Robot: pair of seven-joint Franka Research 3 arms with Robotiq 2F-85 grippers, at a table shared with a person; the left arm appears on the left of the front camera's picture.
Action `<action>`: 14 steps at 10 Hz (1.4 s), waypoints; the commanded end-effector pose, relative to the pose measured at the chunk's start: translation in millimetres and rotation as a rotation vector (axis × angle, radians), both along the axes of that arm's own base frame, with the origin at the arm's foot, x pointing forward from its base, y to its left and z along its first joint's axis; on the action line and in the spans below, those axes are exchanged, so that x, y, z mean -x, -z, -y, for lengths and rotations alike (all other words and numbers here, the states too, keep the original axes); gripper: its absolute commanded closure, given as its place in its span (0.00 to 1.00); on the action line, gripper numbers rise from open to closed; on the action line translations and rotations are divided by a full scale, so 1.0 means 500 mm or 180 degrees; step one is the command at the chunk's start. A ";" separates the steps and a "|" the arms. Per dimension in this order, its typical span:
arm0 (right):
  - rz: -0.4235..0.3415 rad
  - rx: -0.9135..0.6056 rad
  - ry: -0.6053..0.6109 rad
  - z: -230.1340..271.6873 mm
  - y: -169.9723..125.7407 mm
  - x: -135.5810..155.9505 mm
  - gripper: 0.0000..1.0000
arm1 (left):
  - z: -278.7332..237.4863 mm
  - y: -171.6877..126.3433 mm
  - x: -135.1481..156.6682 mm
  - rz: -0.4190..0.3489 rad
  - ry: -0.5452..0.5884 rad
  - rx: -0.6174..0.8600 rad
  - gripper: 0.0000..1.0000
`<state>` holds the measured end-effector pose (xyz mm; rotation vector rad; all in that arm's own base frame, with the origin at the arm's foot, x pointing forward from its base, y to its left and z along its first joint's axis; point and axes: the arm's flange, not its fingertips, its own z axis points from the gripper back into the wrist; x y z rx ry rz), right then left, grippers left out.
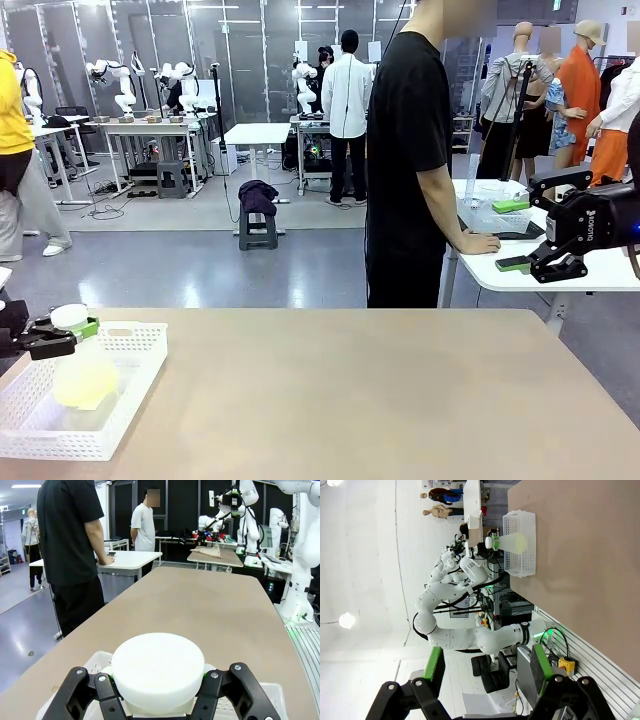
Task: Prepare the solutions needed for the experiment.
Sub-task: When the human places the Big flask in the center of the table, pick up the Big flask and place it in the left Organizing basket.
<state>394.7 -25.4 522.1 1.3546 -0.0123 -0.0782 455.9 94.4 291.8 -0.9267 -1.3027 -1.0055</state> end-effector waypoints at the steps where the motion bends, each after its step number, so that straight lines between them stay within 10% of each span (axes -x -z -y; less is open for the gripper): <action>1: 0.0034 -0.0045 -0.0003 -0.002 -0.003 0.002 0.13 | -0.014 0.001 -0.004 0.0095 0.0158 0.0029 0.78; 8: 0.0034 -0.0045 -0.0003 -0.002 -0.003 0.002 0.13 | -0.012 0.027 -0.016 0.0018 0.0219 -0.0085 0.78; 14: 0.0034 -0.0045 -0.0003 -0.002 -0.003 0.002 0.13 | 0.016 0.030 -0.018 -0.0177 0.0184 -0.0197 0.29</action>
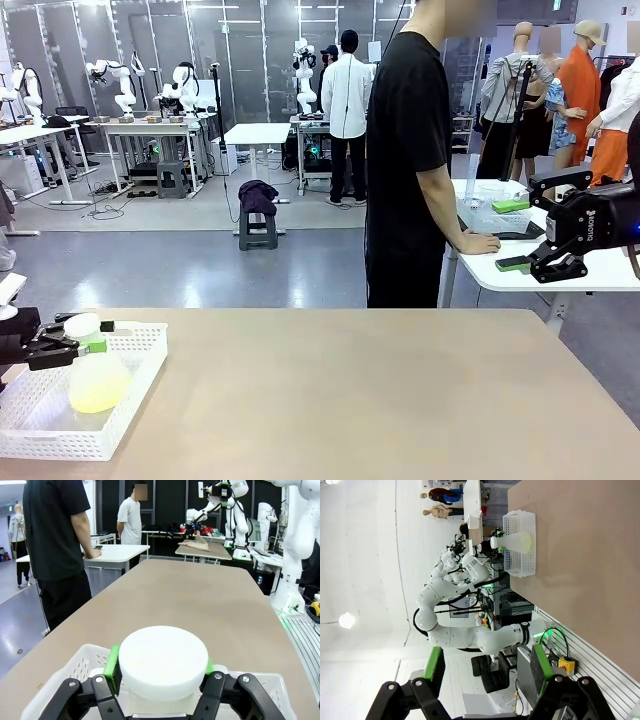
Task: Prepare the solutions needed for the experiment.
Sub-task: When the human places the Big flask in the center of the table, pick up the Big flask and place it in the left Organizing basket.
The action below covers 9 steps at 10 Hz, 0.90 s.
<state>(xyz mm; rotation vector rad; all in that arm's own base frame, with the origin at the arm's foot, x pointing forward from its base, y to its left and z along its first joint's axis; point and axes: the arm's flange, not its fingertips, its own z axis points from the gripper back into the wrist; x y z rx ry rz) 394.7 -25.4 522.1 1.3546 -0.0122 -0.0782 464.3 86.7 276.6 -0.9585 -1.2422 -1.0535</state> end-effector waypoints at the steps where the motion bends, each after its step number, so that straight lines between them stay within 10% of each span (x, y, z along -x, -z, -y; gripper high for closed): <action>1: 0.0034 -0.0045 -0.0003 -0.002 -0.003 0.002 0.13 | 0.002 -0.002 0.000 0.0020 0.0019 0.0019 0.29; 9: 0.0034 -0.0045 -0.0003 -0.002 -0.003 0.002 0.13 | 0.002 -0.002 0.000 0.0020 0.0019 0.0019 0.29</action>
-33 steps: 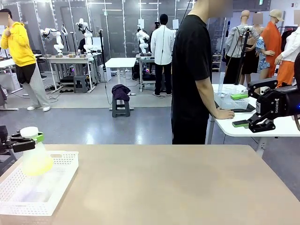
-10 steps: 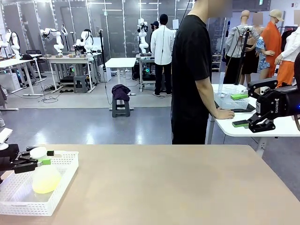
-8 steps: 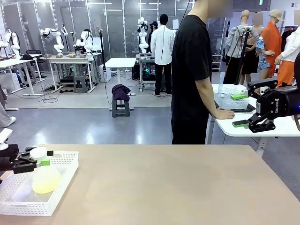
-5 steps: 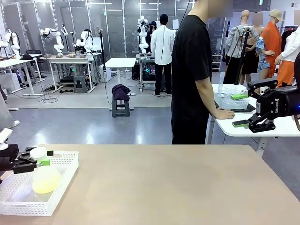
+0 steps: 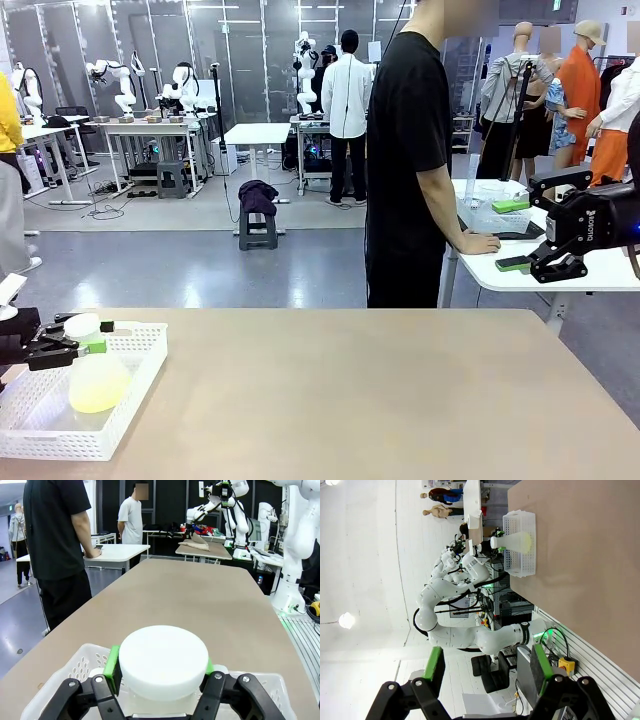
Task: Prepare the solutions needed for the experiment.
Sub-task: When the human places the Big flask in the center of the table, pick up the Big flask and place it in the left Organizing basket.
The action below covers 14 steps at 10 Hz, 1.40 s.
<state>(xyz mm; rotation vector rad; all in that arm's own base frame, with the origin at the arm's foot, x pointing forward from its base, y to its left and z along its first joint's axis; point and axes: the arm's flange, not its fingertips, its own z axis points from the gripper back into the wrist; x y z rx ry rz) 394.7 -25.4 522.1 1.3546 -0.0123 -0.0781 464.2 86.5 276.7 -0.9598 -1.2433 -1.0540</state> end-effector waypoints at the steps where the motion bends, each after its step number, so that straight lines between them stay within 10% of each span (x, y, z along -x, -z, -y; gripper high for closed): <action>1: 0.0034 -0.0045 -0.0003 -0.002 -0.003 0.002 0.13 | 0.002 -0.001 0.000 0.0018 0.0016 0.0015 0.29; 6: 0.0034 -0.0045 -0.0003 -0.002 -0.003 0.002 0.13 | 0.002 -0.001 0.004 0.0034 0.0032 -0.0064 0.28; 7: 0.0034 -0.0045 -0.0003 -0.002 -0.003 0.002 0.13 | -0.005 -0.001 0.009 0.0045 0.0030 -0.0098 0.08; 9: 0.0034 -0.0045 -0.0003 -0.002 -0.003 0.002 0.13 | -0.029 -0.010 0.024 0.0051 0.0003 -0.0210 0.00; 14: 0.0034 -0.0045 -0.0003 -0.002 -0.003 0.002 0.13 | -0.122 -0.097 0.062 -0.0069 -0.0247 -0.0112 0.00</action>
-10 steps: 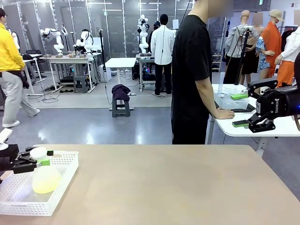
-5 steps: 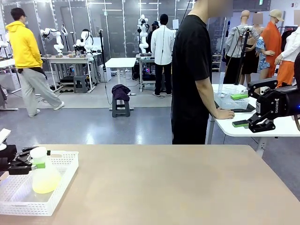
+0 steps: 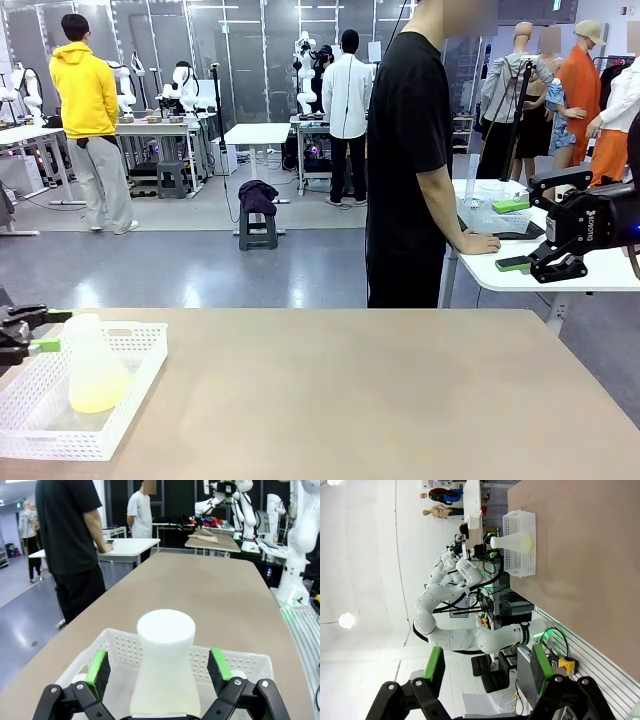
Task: Prepare the solutions needed for the experiment.
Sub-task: When the human places the Big flask in the center of the table, pick up the Big flask and place it in the left Organizing basket.
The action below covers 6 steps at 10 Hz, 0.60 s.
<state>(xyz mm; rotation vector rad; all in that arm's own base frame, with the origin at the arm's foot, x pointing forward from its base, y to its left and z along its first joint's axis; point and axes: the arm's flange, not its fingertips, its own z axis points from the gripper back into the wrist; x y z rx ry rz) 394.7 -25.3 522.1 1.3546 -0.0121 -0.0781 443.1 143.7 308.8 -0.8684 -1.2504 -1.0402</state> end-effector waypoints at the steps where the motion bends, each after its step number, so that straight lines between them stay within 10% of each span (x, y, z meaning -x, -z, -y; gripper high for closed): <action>1: 0.0034 -0.0045 -0.0002 -0.002 -0.004 0.002 0.13 | -0.030 -0.066 0.032 -0.0202 -0.0064 0.0044 0.00; 3: 0.0034 -0.0045 -0.0002 -0.002 -0.004 0.002 0.13 | -0.048 -0.154 0.063 -0.0187 0.0036 0.0067 0.00; 6: 0.0034 -0.0045 -0.0002 -0.002 -0.004 0.002 0.13 | 0.060 -0.290 0.075 -0.1020 -0.0081 0.0621 0.00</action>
